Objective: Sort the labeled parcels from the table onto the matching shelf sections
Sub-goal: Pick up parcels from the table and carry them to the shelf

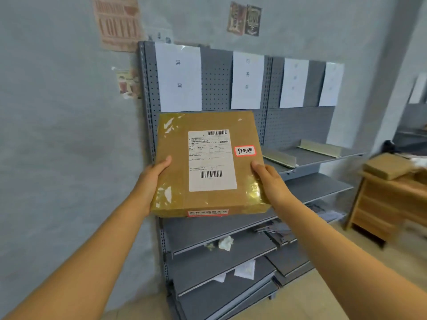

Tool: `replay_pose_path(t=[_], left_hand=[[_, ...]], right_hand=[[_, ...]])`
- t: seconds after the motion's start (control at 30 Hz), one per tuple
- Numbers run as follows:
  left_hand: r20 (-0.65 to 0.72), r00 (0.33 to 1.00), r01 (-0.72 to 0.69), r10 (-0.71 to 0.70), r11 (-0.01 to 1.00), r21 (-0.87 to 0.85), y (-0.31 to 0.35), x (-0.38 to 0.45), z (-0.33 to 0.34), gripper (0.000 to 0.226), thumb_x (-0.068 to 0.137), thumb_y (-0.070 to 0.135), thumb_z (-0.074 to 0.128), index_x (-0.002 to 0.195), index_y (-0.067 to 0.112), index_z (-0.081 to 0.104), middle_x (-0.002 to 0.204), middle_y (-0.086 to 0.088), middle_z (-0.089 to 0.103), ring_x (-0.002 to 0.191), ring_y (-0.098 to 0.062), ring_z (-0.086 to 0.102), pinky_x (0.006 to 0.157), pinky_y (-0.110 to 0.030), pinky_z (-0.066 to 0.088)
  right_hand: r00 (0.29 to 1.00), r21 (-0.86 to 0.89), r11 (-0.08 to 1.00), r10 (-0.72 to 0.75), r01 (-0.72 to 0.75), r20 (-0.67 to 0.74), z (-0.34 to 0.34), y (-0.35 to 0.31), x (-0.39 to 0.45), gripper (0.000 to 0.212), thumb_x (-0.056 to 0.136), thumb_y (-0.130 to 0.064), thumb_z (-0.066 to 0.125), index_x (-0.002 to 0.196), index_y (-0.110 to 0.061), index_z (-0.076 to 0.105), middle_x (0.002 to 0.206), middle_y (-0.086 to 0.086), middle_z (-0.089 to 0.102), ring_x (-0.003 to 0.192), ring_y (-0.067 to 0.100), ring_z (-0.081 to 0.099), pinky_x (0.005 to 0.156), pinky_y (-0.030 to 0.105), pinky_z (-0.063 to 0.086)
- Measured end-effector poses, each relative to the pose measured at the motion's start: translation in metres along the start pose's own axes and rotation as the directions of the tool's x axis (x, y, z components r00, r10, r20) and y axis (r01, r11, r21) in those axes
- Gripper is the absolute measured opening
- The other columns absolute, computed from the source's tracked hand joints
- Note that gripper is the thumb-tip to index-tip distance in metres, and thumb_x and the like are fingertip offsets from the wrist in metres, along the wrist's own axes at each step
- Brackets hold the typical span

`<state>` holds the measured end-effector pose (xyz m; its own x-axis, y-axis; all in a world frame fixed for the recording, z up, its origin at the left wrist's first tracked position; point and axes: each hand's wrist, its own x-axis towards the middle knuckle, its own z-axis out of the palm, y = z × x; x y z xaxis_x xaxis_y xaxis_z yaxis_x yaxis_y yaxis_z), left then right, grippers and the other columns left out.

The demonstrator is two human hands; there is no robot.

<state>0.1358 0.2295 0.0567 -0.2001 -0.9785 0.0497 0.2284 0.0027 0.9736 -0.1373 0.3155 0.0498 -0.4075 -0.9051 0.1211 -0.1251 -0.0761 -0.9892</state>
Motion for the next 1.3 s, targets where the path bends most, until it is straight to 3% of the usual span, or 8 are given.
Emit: replay_pose_path(t=[0.13,0.3,0.63,1.1,1.23,1.3], left_hand=[[0.081,0.997,0.018,-0.019,1.000,0.015,-0.015,0.024,0.051,0.053,0.086,0.050,0.068,0.126,0.016,0.063,0.113,-0.013,0.073,0.102,-0.035,0.071,0.095,-0.054,0.053],[0.156,0.987,0.036,-0.044,0.998,0.054,-0.032,0.051,0.114,0.053,0.084,0.052,0.070,0.123,0.016,0.066,0.111,-0.012,0.074,0.101,-0.035,0.071,0.095,-0.056,0.053],[0.130,0.990,0.050,-0.054,0.998,0.035,-0.078,0.099,0.261,0.054,0.084,0.050,0.071,0.125,0.016,0.065,0.112,-0.012,0.074,0.102,-0.034,0.071,0.097,-0.055,0.052],[0.128,0.988,0.083,-0.090,0.995,0.055,-0.127,0.197,0.450,0.047,0.085,0.045,0.071,0.119,0.013,0.067,0.109,-0.014,0.074,0.099,-0.035,0.072,0.091,-0.050,0.056],[0.171,0.981,0.084,-0.091,0.995,0.048,-0.145,0.255,0.499,0.044,0.087,0.041,0.070,0.119,0.011,0.067,0.111,-0.015,0.074,0.102,-0.036,0.070,0.095,-0.053,0.054],[0.196,0.976,0.089,-0.095,0.995,0.040,-0.154,0.285,0.523,0.043,0.087,0.041,0.071,0.119,0.012,0.068,0.109,-0.014,0.075,0.100,-0.035,0.072,0.092,-0.051,0.056]], right_hand=[[0.994,-0.003,1.000,0.002,-0.003,-0.105,-0.048,0.008,0.006,0.052,0.093,-0.058,0.053,0.133,-0.024,0.048,0.110,-0.004,0.067,0.092,0.014,0.067,0.067,0.026,0.050],[0.985,-0.007,1.000,0.016,-0.017,-0.174,-0.107,0.025,0.023,0.053,0.093,-0.059,0.053,0.132,-0.024,0.050,0.114,-0.002,0.066,0.095,0.016,0.067,0.070,0.029,0.050],[0.987,-0.049,0.999,0.005,-0.013,-0.161,-0.246,0.057,0.108,0.050,0.094,-0.059,0.051,0.128,-0.022,0.052,0.107,-0.004,0.067,0.087,0.012,0.068,0.063,0.024,0.047],[0.984,-0.053,0.997,0.050,-0.060,-0.171,-0.407,0.099,0.239,0.056,0.096,-0.057,0.048,0.136,-0.019,0.048,0.118,0.003,0.066,0.102,0.023,0.067,0.089,0.039,0.053],[0.979,-0.051,0.997,0.051,-0.063,-0.199,-0.443,0.112,0.292,0.053,0.096,-0.057,0.048,0.135,-0.020,0.047,0.112,0.001,0.066,0.094,0.018,0.068,0.068,0.026,0.052],[0.974,-0.051,0.996,0.057,-0.070,-0.218,-0.461,0.117,0.320,0.052,0.096,-0.058,0.048,0.132,-0.022,0.048,0.110,-0.001,0.067,0.092,0.016,0.068,0.065,0.025,0.050]])
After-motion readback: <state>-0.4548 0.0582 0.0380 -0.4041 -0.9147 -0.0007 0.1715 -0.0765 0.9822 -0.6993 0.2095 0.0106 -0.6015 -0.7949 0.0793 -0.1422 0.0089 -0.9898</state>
